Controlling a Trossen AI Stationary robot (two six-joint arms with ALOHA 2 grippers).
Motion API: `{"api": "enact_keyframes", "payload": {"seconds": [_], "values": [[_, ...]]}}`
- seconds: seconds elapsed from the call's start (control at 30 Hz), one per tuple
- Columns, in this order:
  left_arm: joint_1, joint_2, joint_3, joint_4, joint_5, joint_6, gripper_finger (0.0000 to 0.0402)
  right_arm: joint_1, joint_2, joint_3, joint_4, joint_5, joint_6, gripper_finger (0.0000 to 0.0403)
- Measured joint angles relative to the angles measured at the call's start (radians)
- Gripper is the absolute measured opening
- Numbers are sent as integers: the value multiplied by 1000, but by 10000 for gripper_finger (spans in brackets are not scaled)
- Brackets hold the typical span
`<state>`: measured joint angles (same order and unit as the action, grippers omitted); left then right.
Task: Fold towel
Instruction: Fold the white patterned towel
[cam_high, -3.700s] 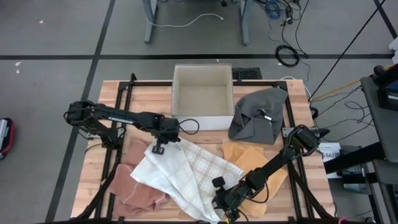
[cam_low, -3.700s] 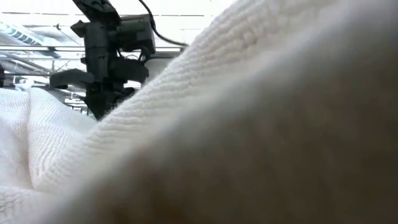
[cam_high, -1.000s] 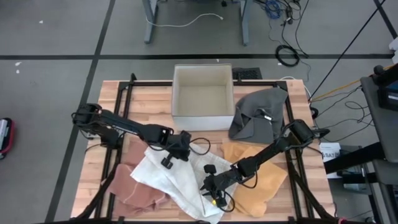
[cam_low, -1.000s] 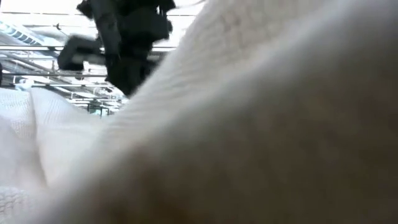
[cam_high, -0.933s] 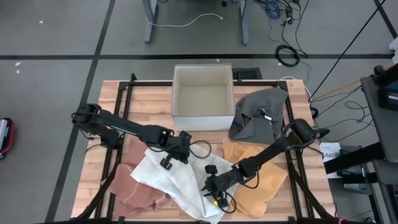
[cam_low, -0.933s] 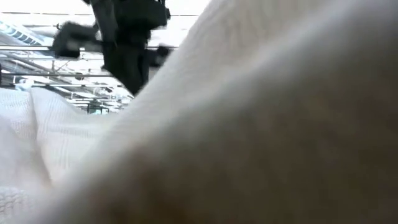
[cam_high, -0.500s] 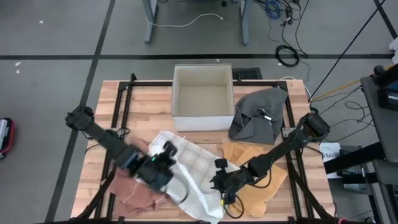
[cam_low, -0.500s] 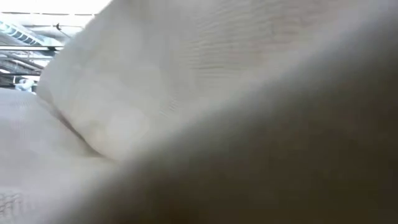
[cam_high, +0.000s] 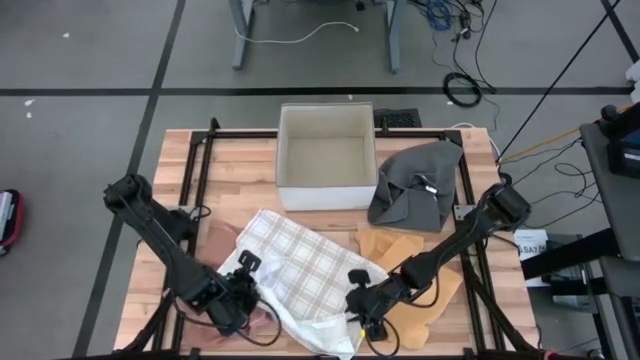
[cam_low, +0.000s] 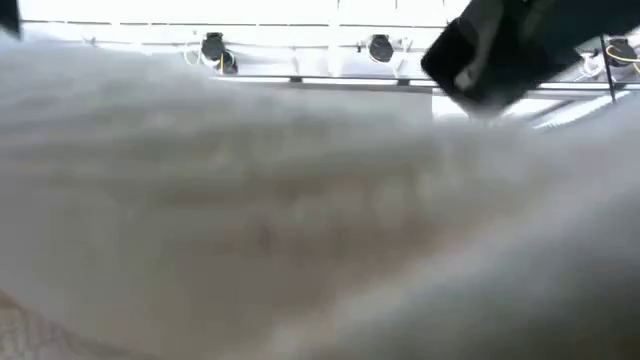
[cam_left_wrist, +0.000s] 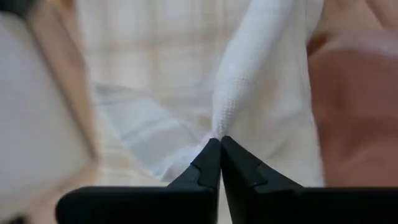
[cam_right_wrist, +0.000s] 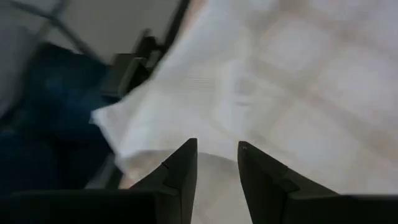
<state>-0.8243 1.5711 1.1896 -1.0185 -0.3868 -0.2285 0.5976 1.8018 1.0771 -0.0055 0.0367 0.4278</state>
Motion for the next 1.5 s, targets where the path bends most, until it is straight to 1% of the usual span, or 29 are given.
{"api": "enact_keyframes", "payload": {"seconds": [0.1, 0.2, 0.43, 0.57, 0.7, 0.97, 1.07, 1.2, 1.33, 1.5], "values": [[0, 0, -76, 73, 41, -55, 35, 0, 55, 1, 78, -96, 33, 105], [0, 0, -99, 100, 48, -93, 48, 0, 105, 0, 109, -141, 43, 105], [-2, 0, -102, 162, 55, -122, 61, 0, 127, 0, 109, -149, 69, 105], [-3, 0, -102, 168, 59, -133, 62, -1, 125, 0, 104, -183, 94, 110], [-8, 0, -102, 168, 59, -139, 62, 0, 124, 0, 93, -202, 114, 134], [-8, 0, -102, 169, 59, -154, 62, -8, 124, 0, 94, -201, 181, 204], [-8, 0, -102, 170, 59, -155, 62, -9, 124, 0, 107, -224, 208, 217], [-7, 0, -102, 180, 50, -155, 62, -7, 123, 0, 127, -248, 221, 215], [-4, 0, -102, 184, 18, -150, 62, -9, 123, 1, 166, -246, 210, 201], [-3, 0, -101, 184, -24, -135, 62, -7, 119, 1, 152, -244, 170, 186]]}}
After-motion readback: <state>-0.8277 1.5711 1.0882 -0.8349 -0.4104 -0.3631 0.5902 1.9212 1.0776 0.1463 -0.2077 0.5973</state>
